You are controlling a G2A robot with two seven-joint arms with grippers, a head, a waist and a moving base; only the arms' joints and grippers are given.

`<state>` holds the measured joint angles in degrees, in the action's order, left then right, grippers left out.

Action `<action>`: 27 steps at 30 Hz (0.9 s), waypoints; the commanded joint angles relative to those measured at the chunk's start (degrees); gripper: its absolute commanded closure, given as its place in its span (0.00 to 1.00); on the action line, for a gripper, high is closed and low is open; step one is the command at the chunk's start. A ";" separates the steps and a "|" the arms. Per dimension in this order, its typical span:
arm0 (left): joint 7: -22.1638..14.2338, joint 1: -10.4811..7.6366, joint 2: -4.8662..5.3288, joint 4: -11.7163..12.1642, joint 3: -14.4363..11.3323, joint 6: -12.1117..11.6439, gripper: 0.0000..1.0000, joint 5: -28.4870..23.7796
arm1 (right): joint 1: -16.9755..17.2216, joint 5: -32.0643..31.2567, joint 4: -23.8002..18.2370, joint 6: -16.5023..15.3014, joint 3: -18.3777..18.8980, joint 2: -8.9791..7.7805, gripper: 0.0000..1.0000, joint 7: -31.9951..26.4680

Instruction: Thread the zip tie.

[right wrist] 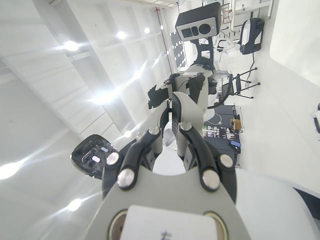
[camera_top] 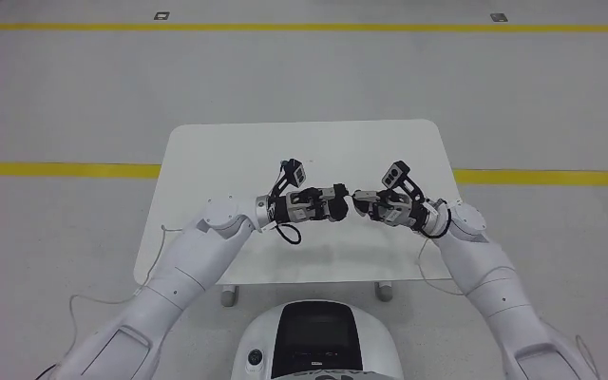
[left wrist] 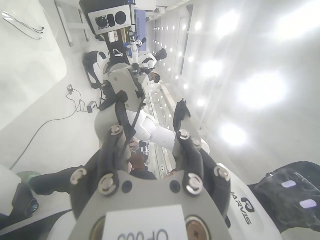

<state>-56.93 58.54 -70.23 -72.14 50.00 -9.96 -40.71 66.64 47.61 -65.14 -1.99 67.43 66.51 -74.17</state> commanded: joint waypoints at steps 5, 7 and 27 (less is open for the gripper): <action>0.33 -0.21 0.00 0.23 -0.13 0.24 0.62 0.55 | -0.31 -2.33 0.82 0.11 0.59 -0.36 1.00 0.29; 0.32 -0.25 0.00 0.25 -0.16 0.34 0.62 0.63 | -0.36 -3.16 0.99 0.41 0.69 -0.49 1.00 0.33; 0.61 -0.30 -0.06 0.62 -0.58 0.51 0.64 0.78 | -0.44 -3.11 1.77 -1.29 1.56 -0.87 1.00 -1.13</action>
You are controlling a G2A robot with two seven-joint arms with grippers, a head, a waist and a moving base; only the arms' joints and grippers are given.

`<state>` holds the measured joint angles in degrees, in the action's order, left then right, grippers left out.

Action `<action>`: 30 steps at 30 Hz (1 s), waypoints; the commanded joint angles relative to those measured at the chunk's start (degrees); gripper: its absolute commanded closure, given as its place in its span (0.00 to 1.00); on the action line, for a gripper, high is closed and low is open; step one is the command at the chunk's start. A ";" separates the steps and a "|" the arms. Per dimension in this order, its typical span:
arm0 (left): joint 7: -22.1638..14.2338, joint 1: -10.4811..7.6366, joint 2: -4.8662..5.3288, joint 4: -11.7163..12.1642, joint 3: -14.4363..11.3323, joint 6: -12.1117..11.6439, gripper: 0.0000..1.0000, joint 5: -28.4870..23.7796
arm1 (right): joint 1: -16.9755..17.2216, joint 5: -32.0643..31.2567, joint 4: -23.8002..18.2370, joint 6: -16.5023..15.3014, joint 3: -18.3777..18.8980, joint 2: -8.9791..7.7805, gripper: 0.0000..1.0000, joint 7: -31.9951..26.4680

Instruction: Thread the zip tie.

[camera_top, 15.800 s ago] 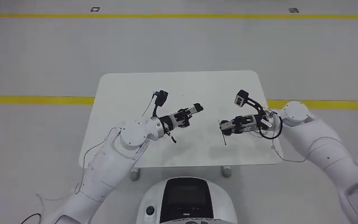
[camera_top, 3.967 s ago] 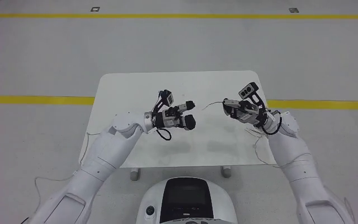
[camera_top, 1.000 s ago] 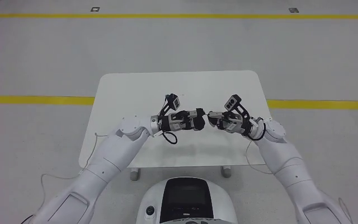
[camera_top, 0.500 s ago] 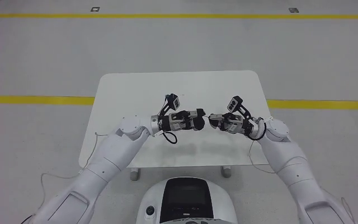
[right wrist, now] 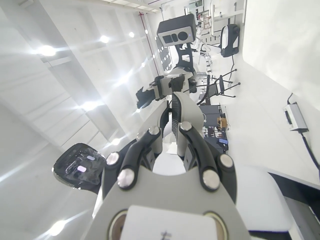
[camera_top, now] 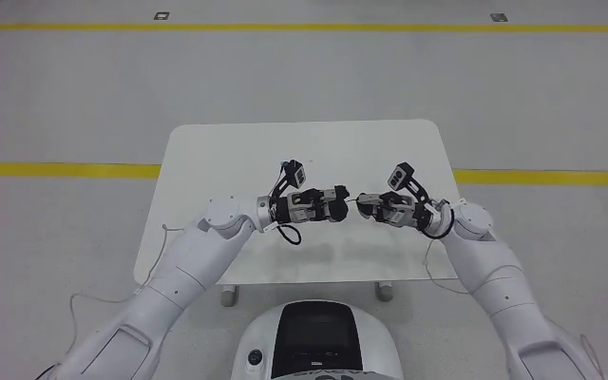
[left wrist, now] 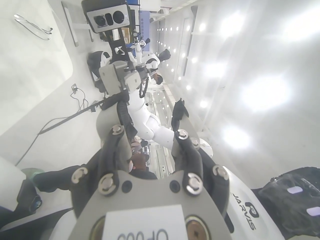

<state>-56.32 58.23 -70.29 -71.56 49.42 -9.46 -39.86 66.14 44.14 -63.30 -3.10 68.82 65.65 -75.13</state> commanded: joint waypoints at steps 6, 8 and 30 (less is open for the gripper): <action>-0.69 -0.12 -0.06 0.86 0.21 -0.07 0.62 -1.42 | 0.59 4.70 -0.05 0.36 1.41 -0.12 1.00 -3.96; -0.97 -0.19 -0.07 1.08 0.26 -0.11 0.62 -1.74 | 0.67 6.29 -0.11 0.84 1.54 -0.10 1.00 -4.51; -2.67 -0.85 -0.45 2.63 -0.54 0.00 0.57 -3.06 | 1.00 15.80 -2.54 1.07 -2.30 -1.87 1.00 -4.51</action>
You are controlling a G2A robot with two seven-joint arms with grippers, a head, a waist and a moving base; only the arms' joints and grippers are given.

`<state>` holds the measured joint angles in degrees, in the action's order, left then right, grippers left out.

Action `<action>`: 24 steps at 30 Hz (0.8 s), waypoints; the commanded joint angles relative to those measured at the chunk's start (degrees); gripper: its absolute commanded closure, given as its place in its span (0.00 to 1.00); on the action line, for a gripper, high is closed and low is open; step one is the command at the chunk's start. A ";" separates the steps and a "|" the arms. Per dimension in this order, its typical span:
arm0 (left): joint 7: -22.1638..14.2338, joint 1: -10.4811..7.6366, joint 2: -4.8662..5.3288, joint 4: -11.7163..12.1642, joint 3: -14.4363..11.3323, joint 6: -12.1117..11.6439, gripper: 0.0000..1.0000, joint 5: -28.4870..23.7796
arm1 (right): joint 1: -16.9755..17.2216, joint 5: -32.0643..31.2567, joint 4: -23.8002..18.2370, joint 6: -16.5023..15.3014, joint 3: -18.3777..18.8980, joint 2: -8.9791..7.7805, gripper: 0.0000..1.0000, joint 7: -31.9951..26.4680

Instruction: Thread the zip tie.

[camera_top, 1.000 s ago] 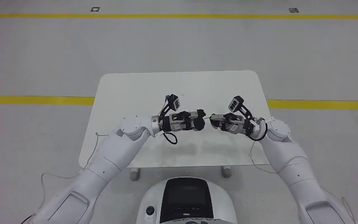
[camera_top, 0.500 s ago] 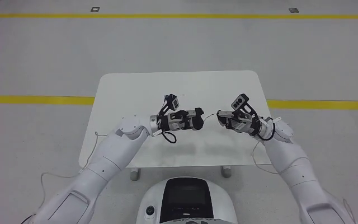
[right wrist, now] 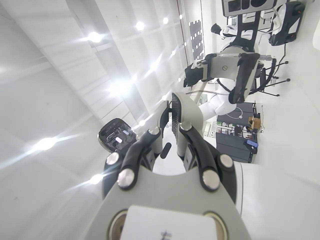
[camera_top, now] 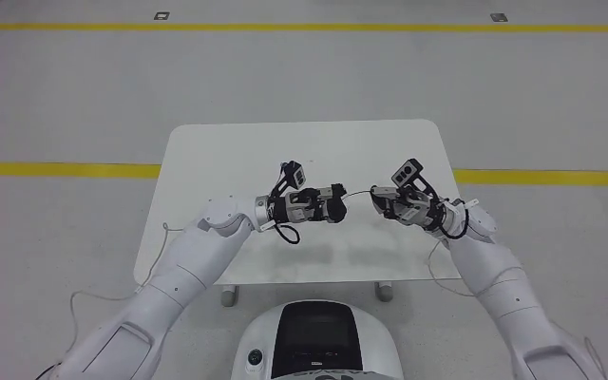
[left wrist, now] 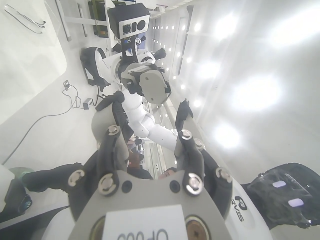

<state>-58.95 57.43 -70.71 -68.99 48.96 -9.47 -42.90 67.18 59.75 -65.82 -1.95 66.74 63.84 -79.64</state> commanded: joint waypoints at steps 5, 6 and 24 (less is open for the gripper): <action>-0.32 -0.28 -0.15 0.42 -0.36 -0.01 0.57 -0.17 | -0.42 1.03 -0.06 -0.61 -1.39 -0.43 1.00 0.00; -0.37 -0.31 -0.17 0.47 -0.37 -0.03 0.57 -0.22 | -0.53 0.98 0.09 -0.64 -1.61 -0.51 1.00 0.00; -1.01 -0.17 -0.12 0.49 0.30 -0.57 0.58 -1.29 | -5.16 -6.65 9.60 -0.01 -6.56 -1.43 1.00 0.00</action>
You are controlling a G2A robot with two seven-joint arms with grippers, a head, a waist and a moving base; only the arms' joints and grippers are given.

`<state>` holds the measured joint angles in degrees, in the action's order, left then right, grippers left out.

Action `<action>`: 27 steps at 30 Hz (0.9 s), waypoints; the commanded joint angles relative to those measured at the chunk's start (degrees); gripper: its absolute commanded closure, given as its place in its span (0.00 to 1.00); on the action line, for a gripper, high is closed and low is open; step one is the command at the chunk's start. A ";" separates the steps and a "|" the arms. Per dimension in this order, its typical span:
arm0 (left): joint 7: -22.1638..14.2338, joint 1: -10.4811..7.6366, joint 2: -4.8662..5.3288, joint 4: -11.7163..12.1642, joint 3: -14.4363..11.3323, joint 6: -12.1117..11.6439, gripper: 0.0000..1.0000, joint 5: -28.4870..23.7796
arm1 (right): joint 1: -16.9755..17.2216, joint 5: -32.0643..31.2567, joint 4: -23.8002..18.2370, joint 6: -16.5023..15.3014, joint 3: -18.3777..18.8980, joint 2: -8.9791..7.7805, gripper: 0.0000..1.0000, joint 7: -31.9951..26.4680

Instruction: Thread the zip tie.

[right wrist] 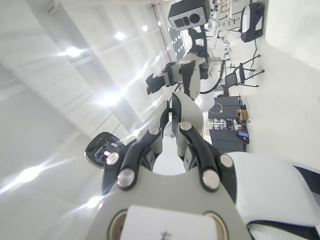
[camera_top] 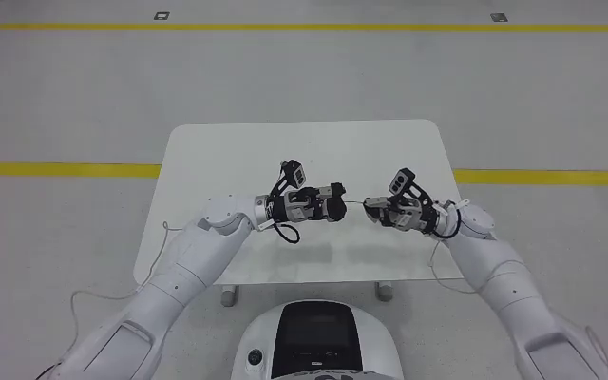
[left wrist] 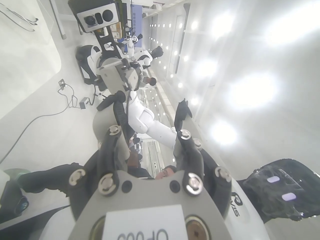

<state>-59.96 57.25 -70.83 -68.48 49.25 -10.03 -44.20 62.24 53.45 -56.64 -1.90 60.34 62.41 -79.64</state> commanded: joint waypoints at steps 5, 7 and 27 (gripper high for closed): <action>-0.05 0.09 -0.01 -0.16 -0.08 0.07 0.58 0.13 | -1.28 -1.99 2.18 -0.72 -1.10 0.19 1.00 0.00; -0.02 0.12 -0.02 -0.25 -0.18 0.13 0.58 0.29 | -1.59 -2.09 2.57 -1.08 -1.43 0.36 1.00 0.00; 0.25 -0.31 -0.15 -0.21 -1.08 0.43 0.58 2.22 | -1.91 -2.42 0.88 -4.72 -3.22 0.79 1.00 0.00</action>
<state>-59.71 56.96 -70.98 -68.78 48.17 -9.56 -42.01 60.24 50.82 -55.51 -6.41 57.10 63.26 -79.64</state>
